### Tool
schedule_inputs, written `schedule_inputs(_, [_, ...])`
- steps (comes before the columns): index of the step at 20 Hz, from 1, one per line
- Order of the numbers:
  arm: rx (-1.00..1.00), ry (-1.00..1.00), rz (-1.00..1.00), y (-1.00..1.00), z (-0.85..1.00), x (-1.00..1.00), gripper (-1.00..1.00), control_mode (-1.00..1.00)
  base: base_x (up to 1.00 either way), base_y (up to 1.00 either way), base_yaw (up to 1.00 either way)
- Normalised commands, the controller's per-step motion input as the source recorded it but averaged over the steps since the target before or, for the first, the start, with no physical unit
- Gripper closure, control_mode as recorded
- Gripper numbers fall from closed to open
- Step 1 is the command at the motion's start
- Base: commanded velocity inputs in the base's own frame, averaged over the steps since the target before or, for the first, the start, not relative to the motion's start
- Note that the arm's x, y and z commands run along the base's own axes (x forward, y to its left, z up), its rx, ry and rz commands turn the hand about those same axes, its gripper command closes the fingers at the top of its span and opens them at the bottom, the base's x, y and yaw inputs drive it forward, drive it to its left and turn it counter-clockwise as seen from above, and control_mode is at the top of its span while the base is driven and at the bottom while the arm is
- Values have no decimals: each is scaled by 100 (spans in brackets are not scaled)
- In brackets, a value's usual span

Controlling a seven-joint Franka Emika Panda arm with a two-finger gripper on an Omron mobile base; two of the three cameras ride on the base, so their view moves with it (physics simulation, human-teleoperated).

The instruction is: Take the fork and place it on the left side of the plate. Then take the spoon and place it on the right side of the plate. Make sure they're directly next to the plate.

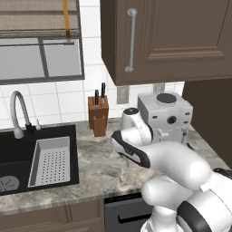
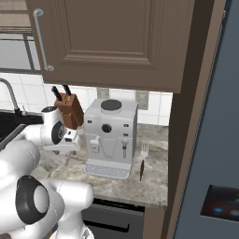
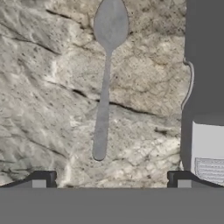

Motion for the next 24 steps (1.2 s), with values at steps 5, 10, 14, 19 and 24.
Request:
schedule_inputs(5, [-10, 0, 0, 0, -36, 25, -100, -100, 0, 0, 0])
schedule_inputs(10, [-7, 3, -4, 9, -6, 31, -100, -100, 0, 0, 0])
schedule_inputs(14, [0, 0, -4, 0, 0, 12, -100, -100, 0, 0, 0])
schedule_inputs(19, [0, 0, -6, 0, -2, 7, -100, -100, 0, 0, 0])
schedule_inputs(24, [1, -5, -5, 0, -22, 0, -100, -100, 0, 0, 0])
